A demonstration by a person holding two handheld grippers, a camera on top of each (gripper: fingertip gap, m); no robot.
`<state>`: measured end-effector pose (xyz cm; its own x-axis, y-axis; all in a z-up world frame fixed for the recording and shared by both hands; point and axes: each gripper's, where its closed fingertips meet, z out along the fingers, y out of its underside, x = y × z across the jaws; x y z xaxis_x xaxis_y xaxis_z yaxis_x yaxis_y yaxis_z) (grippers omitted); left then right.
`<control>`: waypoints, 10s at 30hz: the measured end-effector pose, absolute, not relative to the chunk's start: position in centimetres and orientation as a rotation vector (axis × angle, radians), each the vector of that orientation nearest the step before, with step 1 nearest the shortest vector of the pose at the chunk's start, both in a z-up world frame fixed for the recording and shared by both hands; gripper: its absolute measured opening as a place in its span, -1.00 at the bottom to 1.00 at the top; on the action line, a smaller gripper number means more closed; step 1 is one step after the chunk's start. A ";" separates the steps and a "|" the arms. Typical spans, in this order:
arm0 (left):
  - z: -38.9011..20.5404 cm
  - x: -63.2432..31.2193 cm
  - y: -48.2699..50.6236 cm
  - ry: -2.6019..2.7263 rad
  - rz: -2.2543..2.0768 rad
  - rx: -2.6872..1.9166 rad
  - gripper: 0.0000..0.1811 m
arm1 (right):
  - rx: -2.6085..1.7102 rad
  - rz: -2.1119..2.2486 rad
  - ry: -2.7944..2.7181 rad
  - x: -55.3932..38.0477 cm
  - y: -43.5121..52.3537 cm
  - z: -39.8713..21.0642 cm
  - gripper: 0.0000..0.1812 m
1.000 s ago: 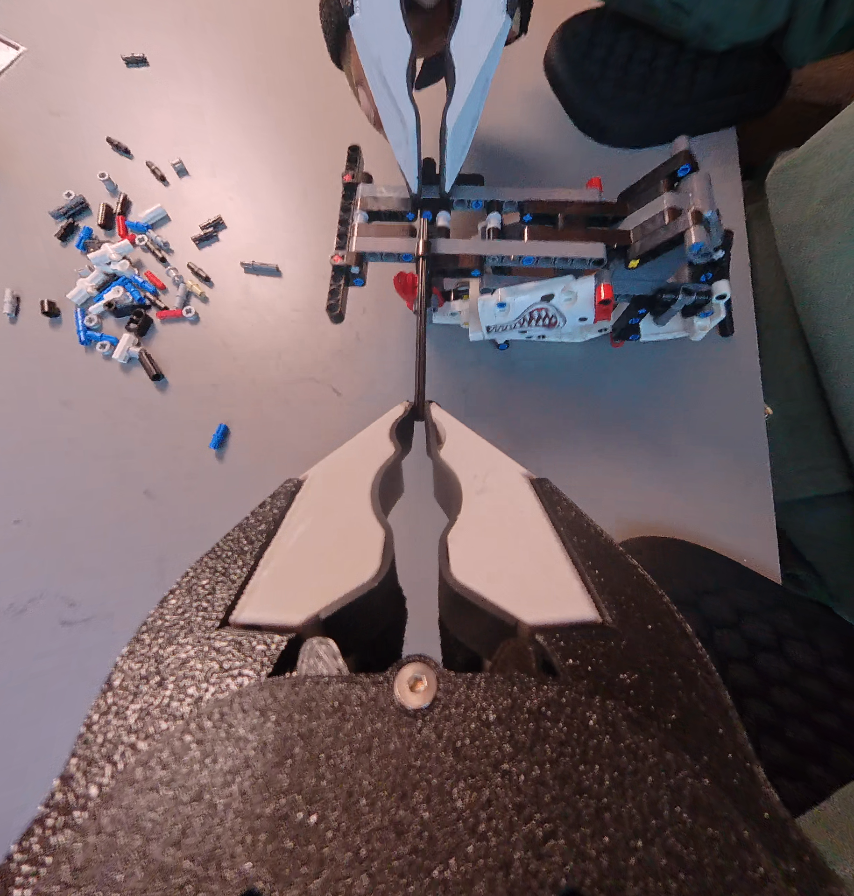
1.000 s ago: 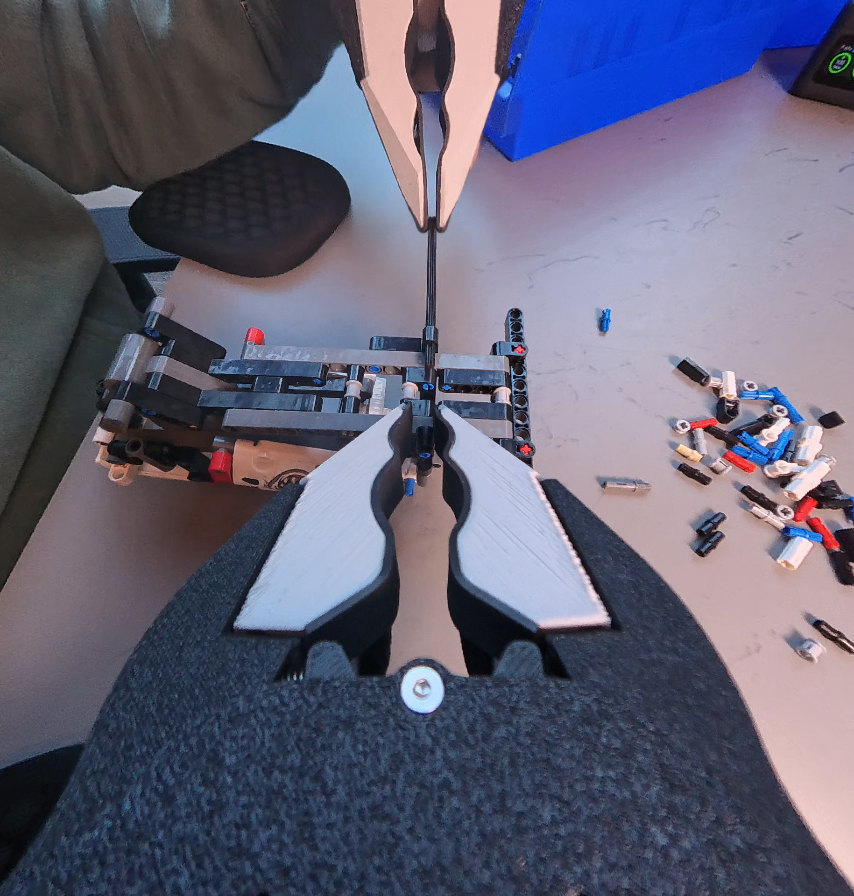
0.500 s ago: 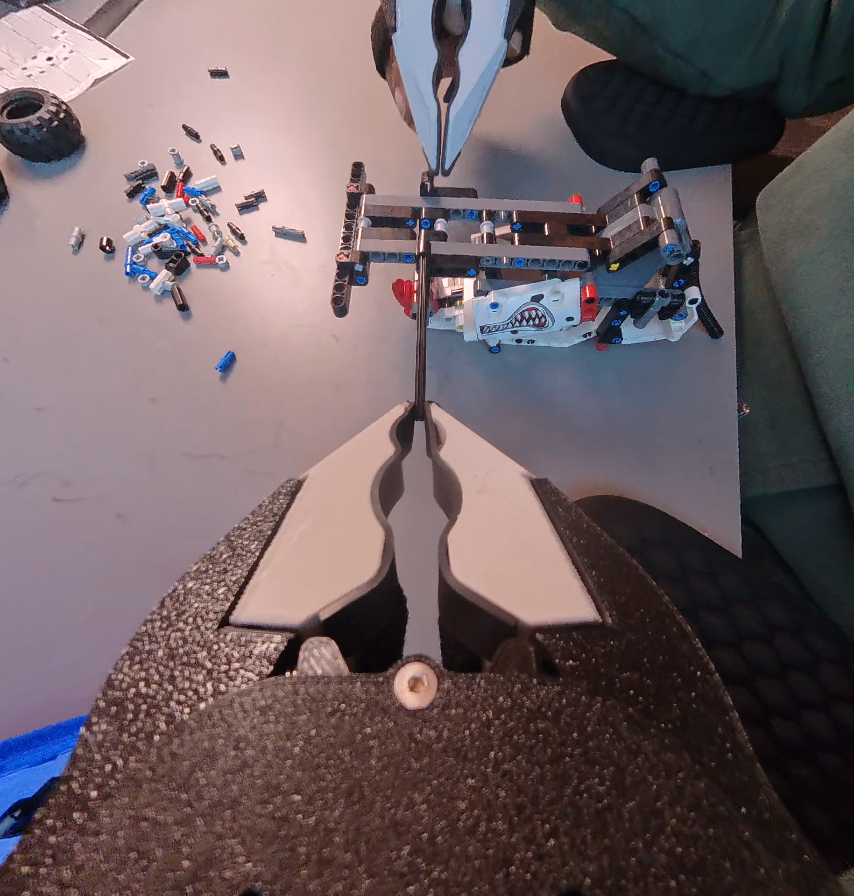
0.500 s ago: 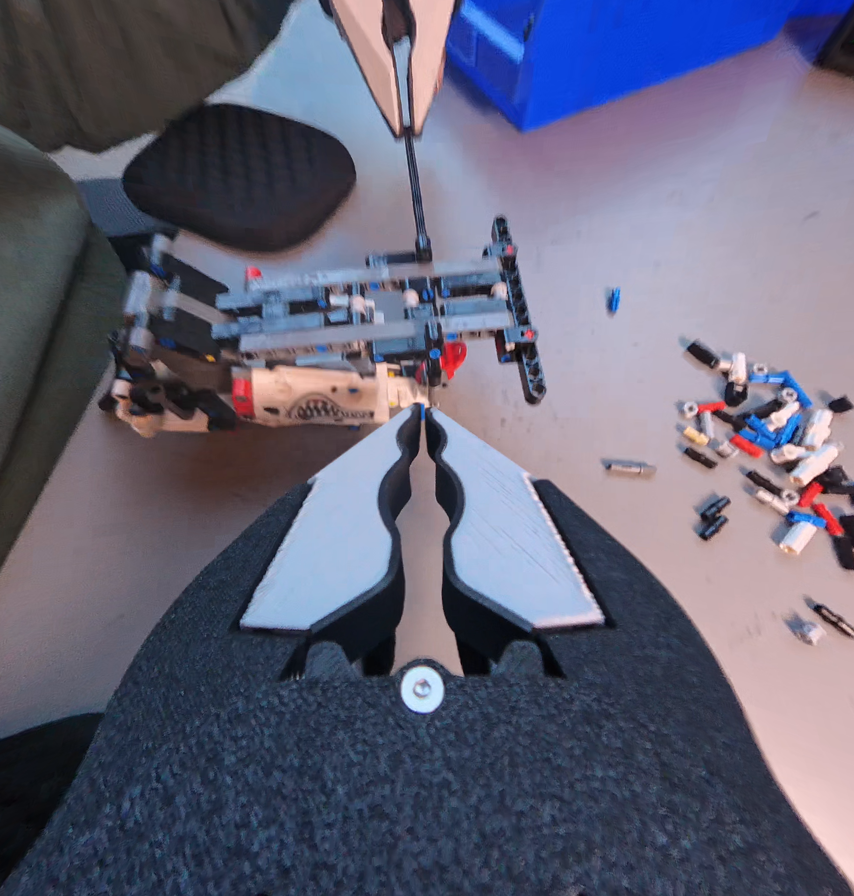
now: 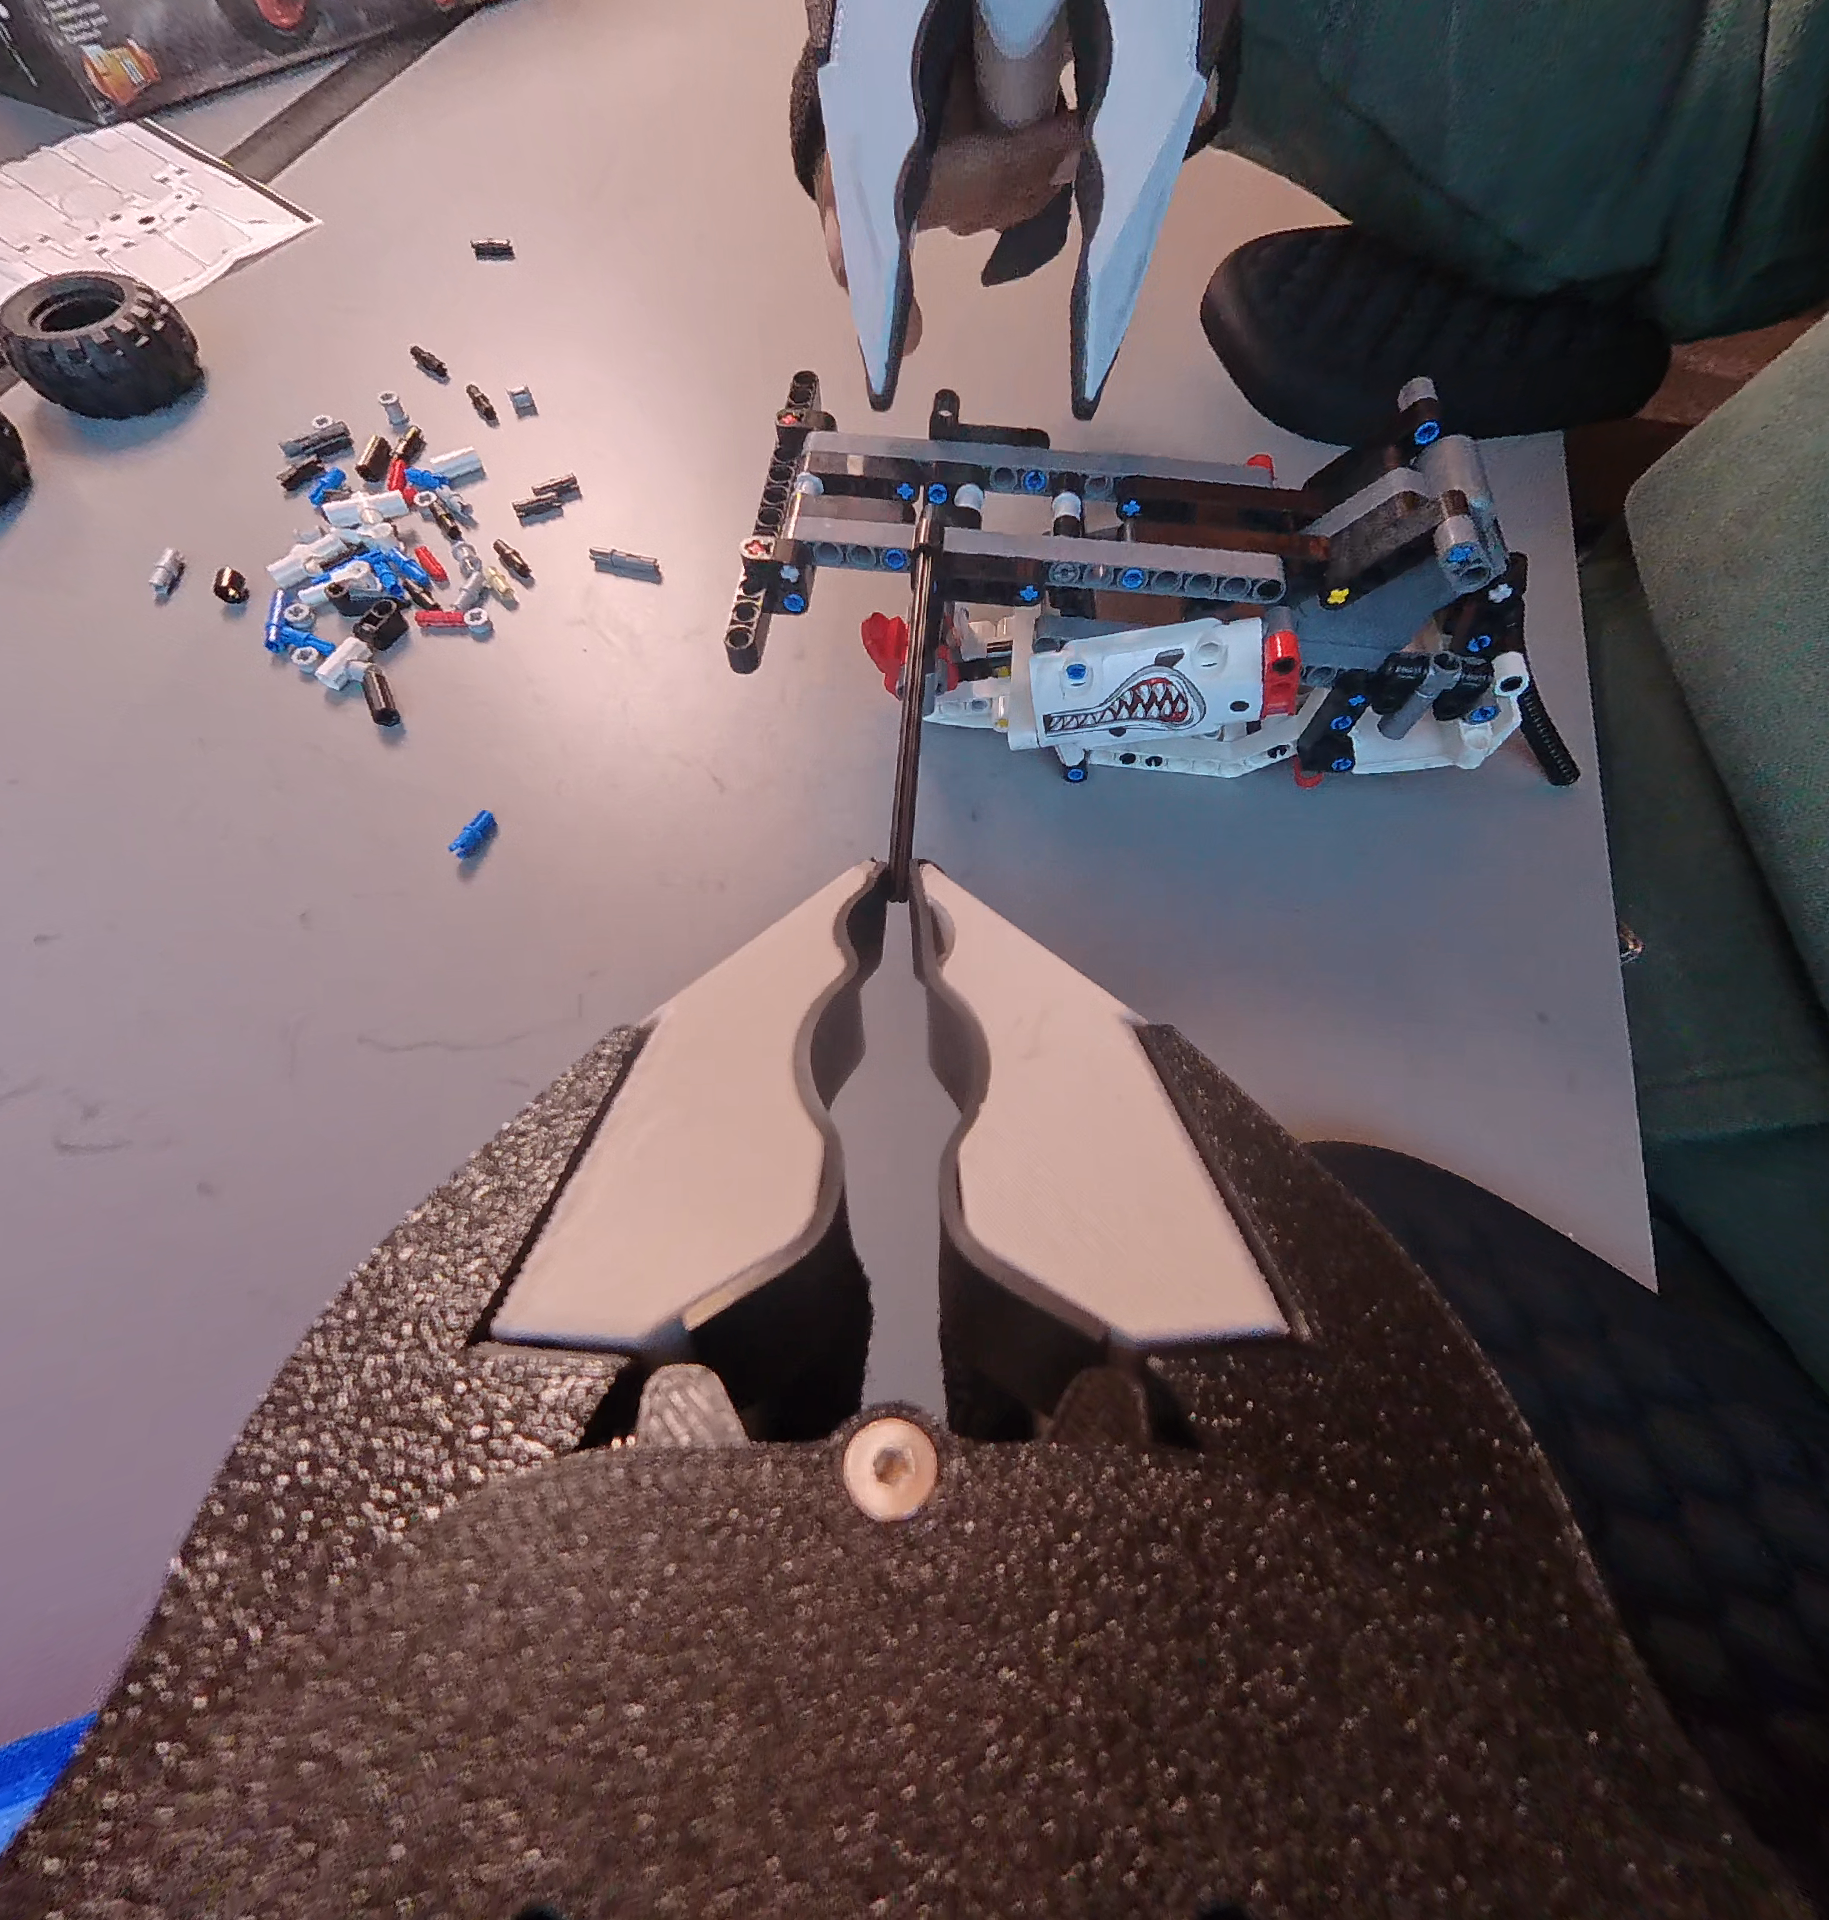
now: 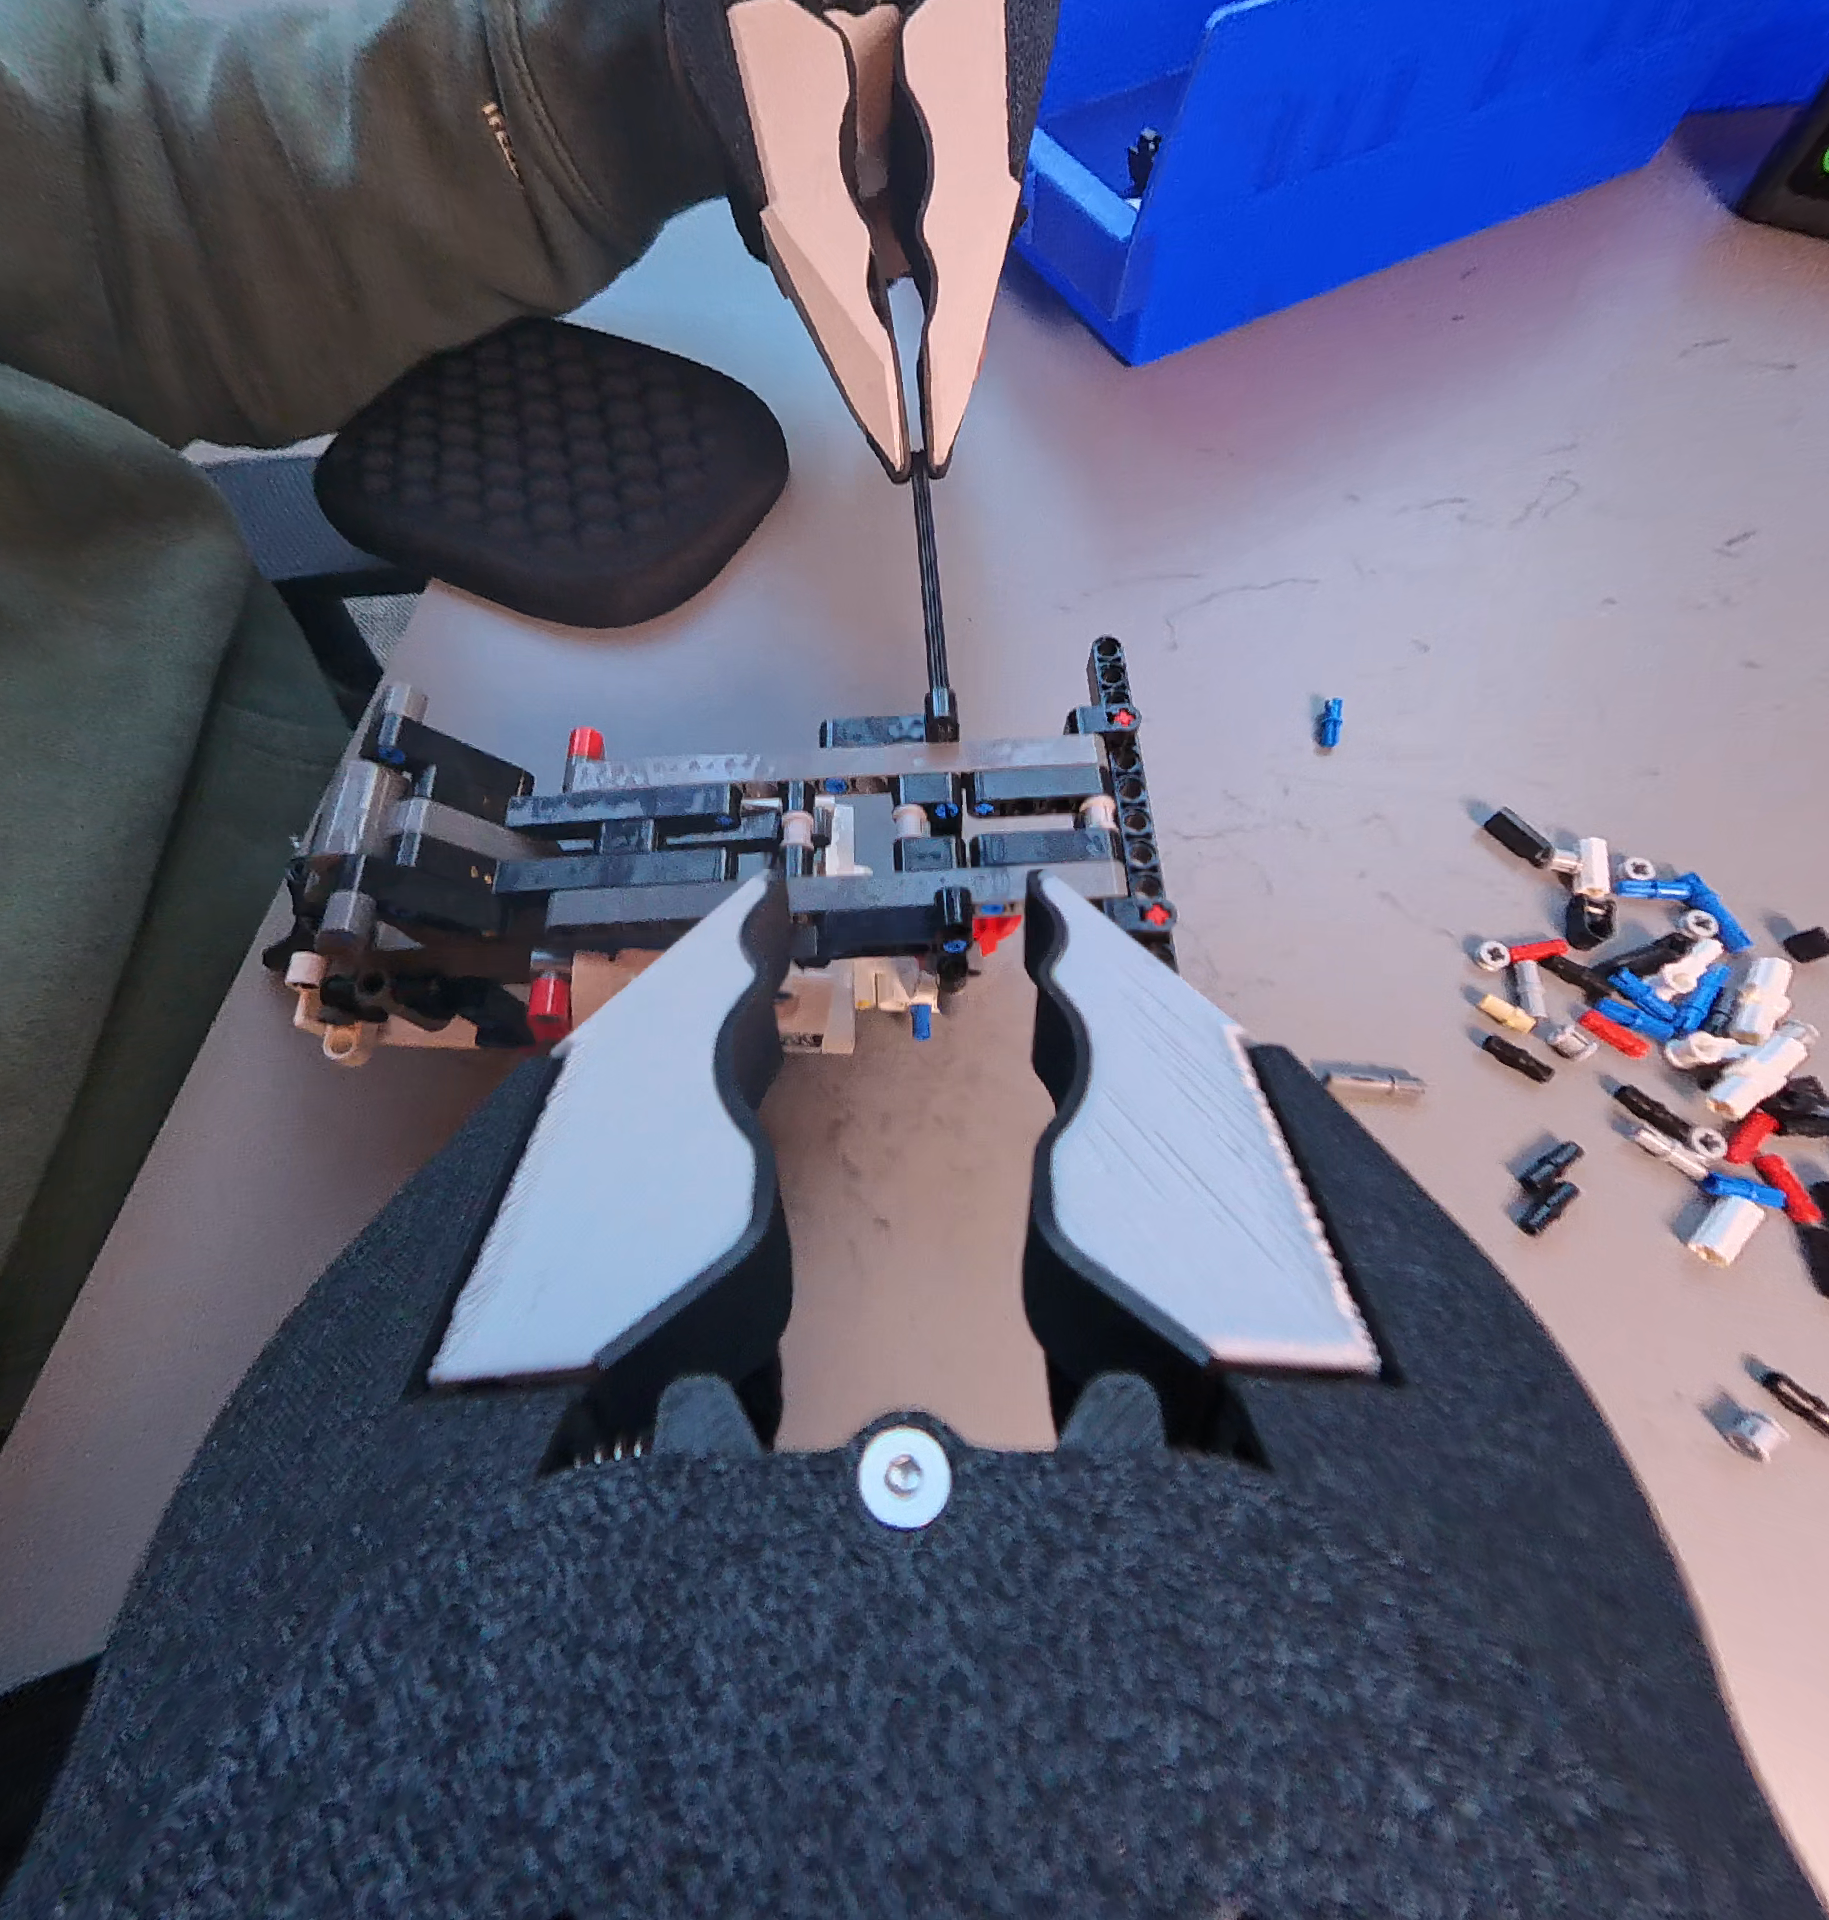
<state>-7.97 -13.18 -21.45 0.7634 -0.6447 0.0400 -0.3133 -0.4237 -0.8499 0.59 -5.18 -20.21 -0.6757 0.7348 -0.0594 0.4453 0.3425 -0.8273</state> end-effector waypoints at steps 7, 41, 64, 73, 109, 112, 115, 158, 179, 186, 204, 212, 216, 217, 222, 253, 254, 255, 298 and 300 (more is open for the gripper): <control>-21.6 -8.1 -13.2 0.714 -0.460 -2.036 -0.96 | -1.009 1.169 -2.358 1.1 -5.6 -21.1 -0.54; -17.4 -33.1 -23.1 -0.403 0.265 -2.128 -0.96 | -1.138 1.084 -2.229 1.9 0.5 -21.2 -0.93; -12.0 -19.5 -11.0 -0.119 -0.016 -1.835 -0.46 | -1.163 1.067 -2.160 1.7 1.4 -21.2 -0.93; -17.0 -1.7 -1.4 0.552 -0.486 -1.860 -0.46 | -1.117 1.168 -2.073 0.9 0.2 -21.1 -0.93; -21.1 1.5 -2.5 0.864 -0.615 -1.798 -0.72 | -1.079 1.465 -2.055 1.3 -0.8 -22.0 -0.62; -21.4 2.3 -3.2 0.930 -0.652 -1.796 -0.93 | -1.059 1.437 -2.055 1.3 -0.9 -21.8 -0.64; -20.9 1.9 -2.6 0.921 -0.561 -1.824 -0.76 | -1.051 1.420 -2.053 1.4 -1.0 -21.6 -0.66; -22.3 2.8 -3.7 1.295 -0.372 -2.217 -0.66 | -1.106 1.376 -1.976 3.4 -1.8 -21.7 -0.67; -22.2 3.3 -3.3 1.305 -0.366 -2.174 -0.67 | -1.174 1.353 -1.858 6.5 0.3 -21.0 -0.67; -22.1 3.1 -2.4 1.262 -0.350 -2.153 -0.67 | -1.140 1.315 -1.787 6.3 1.3 -19.9 -0.66; -20.4 -1.2 -2.5 0.867 -0.526 -2.044 -0.52 | -1.412 0.774 -2.110 7.8 5.0 -27.7 -0.64; -22.1 0.3 -3.2 0.847 -0.608 -1.964 -0.54 | -1.395 0.860 -1.969 6.9 5.2 -24.5 -0.41; -22.0 1.1 -2.9 0.810 -0.726 -1.923 -0.56 | -1.251 1.148 -1.852 5.1 1.7 -18.9 -0.48; -21.9 1.2 -2.9 0.815 -0.732 -1.906 -0.57 | -1.239 1.195 -1.854 4.6 0.8 -18.4 -0.50; -21.8 1.2 -2.8 0.827 -0.712 -1.877 -0.55 | -1.272 1.239 -1.974 2.7 -1.7 -19.5 -0.53; -21.9 2.0 -3.5 0.964 -0.654 -1.921 -0.66 | -1.050 0.572 -2.610 3.4 -2.8 -22.1 -0.68; -21.9 2.1 -3.5 0.966 -0.652 -1.925 -0.66 | -1.070 0.588 -2.601 3.4 -2.8 -22.1 -0.68; -21.9 2.0 -3.4 0.969 -0.646 -1.928 -0.66 | -1.092 0.605 -2.589 3.4 -2.8 -22.1 -0.67; -25.1 -5.9 -3.0 0.806 -0.397 -2.069 -0.65 | -1.037 0.809 -2.359 3.3 -1.6 -18.6 -0.64; -25.2 -5.9 -3.0 0.812 -0.383 -2.073 -0.65 | -1.036 0.831 -2.346 3.4 -1.6 -18.4 -0.64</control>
